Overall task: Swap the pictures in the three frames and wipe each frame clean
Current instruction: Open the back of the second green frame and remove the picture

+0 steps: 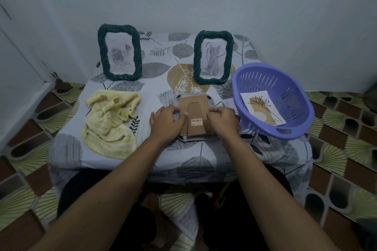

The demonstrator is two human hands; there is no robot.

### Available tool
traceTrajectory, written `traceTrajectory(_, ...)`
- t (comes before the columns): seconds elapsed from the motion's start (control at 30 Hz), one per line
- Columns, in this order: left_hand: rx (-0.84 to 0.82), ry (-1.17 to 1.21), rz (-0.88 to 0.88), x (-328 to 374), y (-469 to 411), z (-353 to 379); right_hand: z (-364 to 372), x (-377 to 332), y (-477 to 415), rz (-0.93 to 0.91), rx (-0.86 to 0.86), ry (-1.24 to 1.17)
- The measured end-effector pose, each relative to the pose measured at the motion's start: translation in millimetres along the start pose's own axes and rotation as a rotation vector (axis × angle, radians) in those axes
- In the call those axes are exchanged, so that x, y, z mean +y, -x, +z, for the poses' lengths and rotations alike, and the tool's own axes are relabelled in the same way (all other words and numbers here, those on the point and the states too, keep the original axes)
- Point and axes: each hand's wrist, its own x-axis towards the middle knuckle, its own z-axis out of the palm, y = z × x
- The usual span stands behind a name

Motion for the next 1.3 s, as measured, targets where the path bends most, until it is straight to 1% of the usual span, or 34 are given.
traceTrajectory(0.17,-0.026,0.066,-0.032,1,-2,-4,0,-7,1,-0.09,0.034,-0.008)
traceTrajectory(0.27,-0.018,0.104,-0.057,8,0,-10,1,-9,0,-0.133,0.006,-0.151)
traceTrajectory(0.37,-0.057,0.216,-0.094,10,2,-13,2,-9,-4,-0.146,0.005,-0.217)
traceTrajectory(0.4,-0.059,0.289,-0.117,10,2,-14,3,-9,-5,-0.154,0.012,-0.234)
traceTrajectory(0.47,-0.028,0.453,-0.182,7,0,-15,7,-10,-7,-0.159,0.007,-0.296)
traceTrajectory(0.6,0.057,0.679,-0.273,13,3,-28,15,-16,-5,-0.203,-0.002,-0.405)
traceTrajectory(0.63,0.077,0.705,-0.284,11,2,-32,18,-18,-3,-0.22,-0.009,-0.42)
traceTrajectory(0.7,0.096,0.674,-0.317,3,1,-39,26,-22,1,-0.238,-0.025,-0.41)
traceTrajectory(0.77,0.104,0.675,-0.363,-8,1,-46,38,-26,6,-0.235,-0.052,-0.368)
traceTrajectory(0.83,0.095,0.687,-0.403,-18,4,-53,49,-29,12,-0.218,-0.091,-0.27)
traceTrajectory(0.87,0.096,0.667,-0.413,-24,5,-57,53,-32,16,-0.208,-0.115,-0.202)
traceTrajectory(0.93,0.094,0.537,-0.415,-38,4,-64,61,-36,23,-0.204,-0.156,-0.061)
traceTrajectory(1.07,0.06,0.232,-0.349,-50,3,-78,76,-46,34,-0.309,-0.18,0.28)
traceTrajectory(1.2,0.084,0.1,-0.269,-48,6,-82,86,-47,38,-0.388,-0.235,0.467)
traceTrajectory(1.3,0.108,0.013,-0.208,-50,5,-79,89,-45,39,-0.451,-0.213,0.585)
